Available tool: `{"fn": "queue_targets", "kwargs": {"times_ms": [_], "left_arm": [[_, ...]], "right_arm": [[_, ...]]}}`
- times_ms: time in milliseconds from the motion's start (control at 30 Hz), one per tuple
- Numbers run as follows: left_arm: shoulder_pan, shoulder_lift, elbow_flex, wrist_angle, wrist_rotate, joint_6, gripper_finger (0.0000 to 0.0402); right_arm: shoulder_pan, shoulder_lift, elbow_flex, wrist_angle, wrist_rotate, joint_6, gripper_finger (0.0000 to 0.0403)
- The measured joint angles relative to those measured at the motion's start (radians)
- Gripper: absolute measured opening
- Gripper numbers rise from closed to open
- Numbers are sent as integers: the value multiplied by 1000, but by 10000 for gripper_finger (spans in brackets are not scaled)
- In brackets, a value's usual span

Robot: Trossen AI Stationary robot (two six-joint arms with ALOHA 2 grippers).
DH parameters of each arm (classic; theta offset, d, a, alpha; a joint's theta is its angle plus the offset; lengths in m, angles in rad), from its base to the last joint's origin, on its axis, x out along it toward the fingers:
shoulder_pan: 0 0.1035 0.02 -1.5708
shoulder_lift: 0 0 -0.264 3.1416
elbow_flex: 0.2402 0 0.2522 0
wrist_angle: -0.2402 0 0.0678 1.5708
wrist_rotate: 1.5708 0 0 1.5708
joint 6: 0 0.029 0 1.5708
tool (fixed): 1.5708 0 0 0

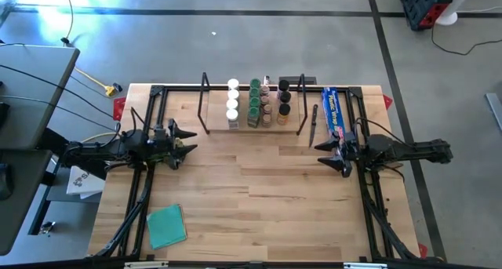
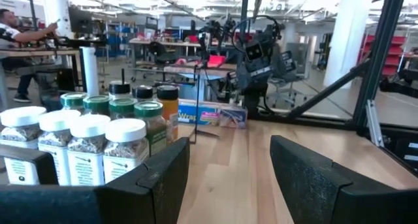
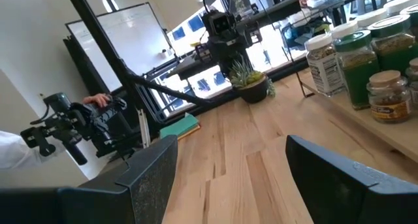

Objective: Shelf spices
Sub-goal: Return to Home Position

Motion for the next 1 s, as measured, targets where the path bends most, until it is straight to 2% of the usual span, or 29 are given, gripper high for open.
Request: {"fn": "queue_targets", "kwargs": {"times_ms": [267,467,567,1000], "left_arm": [[1,0,0,-21,0,0,208],[1,0,0,-24,0,0,208],[1,0,0,-24,0,0,208],[10,0,0,-23,0,0,208]], "right_arm": [[0,3,0,0,0,-2,279],[0,3,0,0,0,-283,279],[0,3,0,-1,0,-349,279],[0,3,0,-1,0,-306,279]]}}
